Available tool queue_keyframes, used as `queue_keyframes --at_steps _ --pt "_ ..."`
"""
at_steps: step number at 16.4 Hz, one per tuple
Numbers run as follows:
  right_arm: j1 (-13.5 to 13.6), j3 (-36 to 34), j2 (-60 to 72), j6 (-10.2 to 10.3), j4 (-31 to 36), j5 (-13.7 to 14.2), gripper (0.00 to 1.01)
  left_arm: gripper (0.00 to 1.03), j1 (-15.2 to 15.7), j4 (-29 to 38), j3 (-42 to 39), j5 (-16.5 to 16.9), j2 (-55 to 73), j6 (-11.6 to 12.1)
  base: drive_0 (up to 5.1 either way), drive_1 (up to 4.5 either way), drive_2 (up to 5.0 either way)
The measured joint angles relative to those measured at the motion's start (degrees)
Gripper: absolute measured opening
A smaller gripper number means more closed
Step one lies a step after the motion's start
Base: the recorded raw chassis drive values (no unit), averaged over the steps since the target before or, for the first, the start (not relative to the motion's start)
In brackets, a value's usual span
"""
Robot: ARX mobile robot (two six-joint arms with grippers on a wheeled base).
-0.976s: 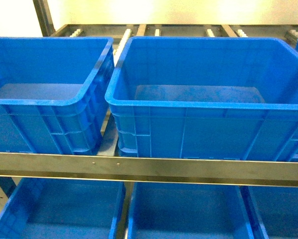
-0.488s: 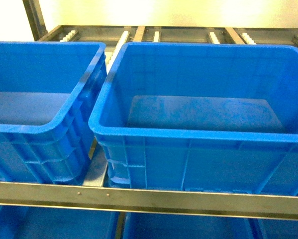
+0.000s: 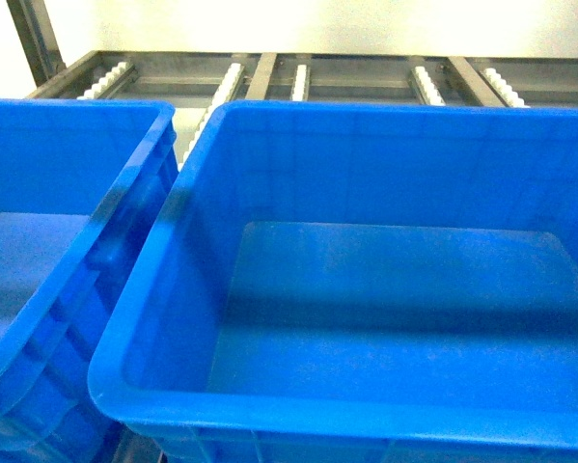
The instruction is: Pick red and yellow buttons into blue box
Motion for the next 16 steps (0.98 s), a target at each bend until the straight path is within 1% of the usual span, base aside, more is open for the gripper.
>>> queue_keyframes --at_steps 6,8,9,10,11,12,13,14,15,16 --pt "0.0 -0.1 0.2 -0.1 0.0 -0.2 0.39 0.24 0.0 -0.1 0.0 0.0 -0.1 0.0 0.0 0.00 0.0" --pt "0.1 0.1 0.2 -0.9 -0.6 -0.4 0.39 0.24 0.0 0.0 0.0 0.0 -0.1 0.0 0.0 0.00 0.0" --pt "1.4 0.5 0.4 -1.4 -1.4 0.2 0.39 0.24 0.0 0.0 0.0 0.0 -0.1 0.0 0.0 0.00 0.0" --pt "3.3 1.1 0.8 -2.0 -1.8 1.4 0.39 0.24 0.0 0.0 0.0 0.0 -0.1 0.0 0.0 0.00 0.0" --pt "7.3 1.7 3.9 -2.6 2.2 4.6 0.39 0.24 0.0 0.0 0.0 0.0 -0.1 0.0 0.0 0.00 0.0" --pt "10.4 2.4 7.5 -3.1 5.3 6.9 0.39 0.24 0.0 0.0 0.0 0.0 -0.1 0.0 0.0 0.00 0.0" --pt "20.4 4.2 22.4 -4.6 16.3 13.4 0.39 0.24 0.0 0.0 0.0 0.0 -0.1 0.0 0.0 0.00 0.0" --pt "25.4 6.7 38.0 -5.3 26.7 16.1 0.39 0.24 0.0 0.0 0.0 0.0 -0.1 0.0 0.0 0.00 0.0" --pt "26.7 11.6 52.6 -5.4 33.0 17.0 0.39 0.24 0.0 0.0 0.0 0.0 -0.1 0.0 0.0 0.00 0.0" --pt "27.6 20.4 69.9 -6.2 33.3 17.0 0.39 0.24 0.0 0.0 0.0 0.0 -0.1 0.0 0.0 0.00 0.0"
